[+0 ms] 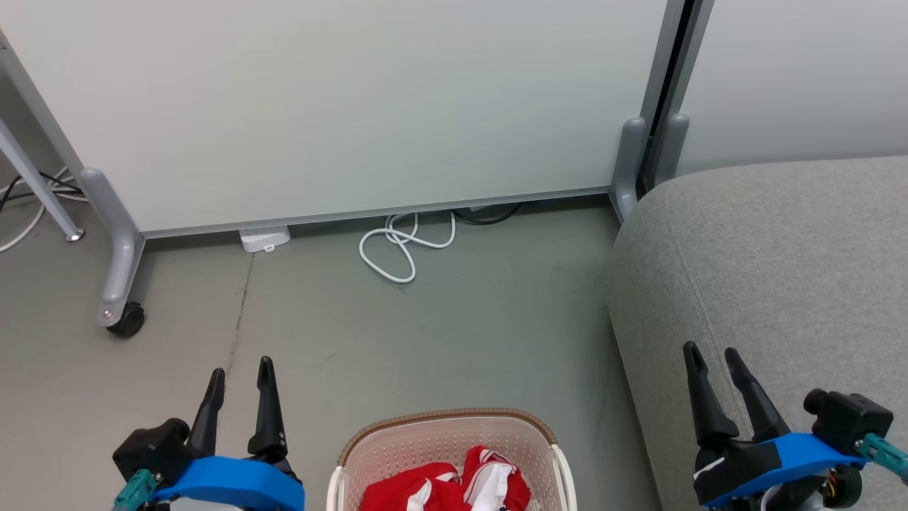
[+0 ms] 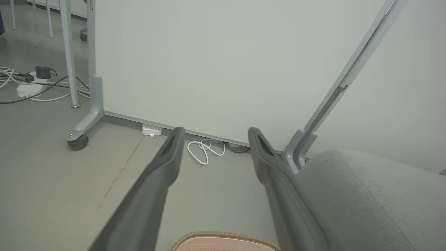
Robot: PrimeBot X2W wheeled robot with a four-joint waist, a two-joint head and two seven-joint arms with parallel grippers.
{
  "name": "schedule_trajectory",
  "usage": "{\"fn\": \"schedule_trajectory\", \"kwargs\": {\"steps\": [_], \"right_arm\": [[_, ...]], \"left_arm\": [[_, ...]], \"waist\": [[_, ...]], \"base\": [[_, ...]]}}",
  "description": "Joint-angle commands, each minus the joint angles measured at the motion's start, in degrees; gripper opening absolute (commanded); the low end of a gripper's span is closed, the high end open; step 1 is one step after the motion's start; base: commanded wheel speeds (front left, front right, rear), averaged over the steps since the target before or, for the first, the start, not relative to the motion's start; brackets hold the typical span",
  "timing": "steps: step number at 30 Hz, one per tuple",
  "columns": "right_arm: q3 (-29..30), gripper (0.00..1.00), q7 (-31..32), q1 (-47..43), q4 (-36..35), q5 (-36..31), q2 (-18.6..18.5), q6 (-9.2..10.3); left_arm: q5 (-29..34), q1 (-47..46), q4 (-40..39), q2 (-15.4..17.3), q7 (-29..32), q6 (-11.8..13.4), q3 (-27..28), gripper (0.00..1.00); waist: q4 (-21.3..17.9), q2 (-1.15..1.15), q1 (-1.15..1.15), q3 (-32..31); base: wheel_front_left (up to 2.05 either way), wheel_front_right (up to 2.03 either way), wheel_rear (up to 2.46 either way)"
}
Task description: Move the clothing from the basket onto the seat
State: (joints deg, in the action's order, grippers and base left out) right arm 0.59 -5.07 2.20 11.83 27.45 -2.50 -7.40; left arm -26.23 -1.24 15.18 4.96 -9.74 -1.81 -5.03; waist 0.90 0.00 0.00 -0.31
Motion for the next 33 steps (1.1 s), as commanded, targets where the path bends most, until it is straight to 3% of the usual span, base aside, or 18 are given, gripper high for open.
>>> {"fn": "schedule_trajectory", "kwargs": {"steps": [1,33], "right_arm": [[-0.04,1.00,-0.44,0.01,-0.76,-2.02,-0.44,-0.10],[-0.12,1.00,-1.23,-0.34,0.27,-16.76,-0.53,-0.14]], "left_arm": [[1.82,0.22,-0.12,0.34,-0.68,0.37,-0.35,1.00],[13.05,0.31,3.09,-0.25,-4.36,1.19,-0.91,1.00]], "waist": [[0.04,0.00,0.00,-0.03],[0.18,0.00,0.00,-0.24]], "base": [[0.00,0.00,0.00],[0.00,0.00,0.00]]}}
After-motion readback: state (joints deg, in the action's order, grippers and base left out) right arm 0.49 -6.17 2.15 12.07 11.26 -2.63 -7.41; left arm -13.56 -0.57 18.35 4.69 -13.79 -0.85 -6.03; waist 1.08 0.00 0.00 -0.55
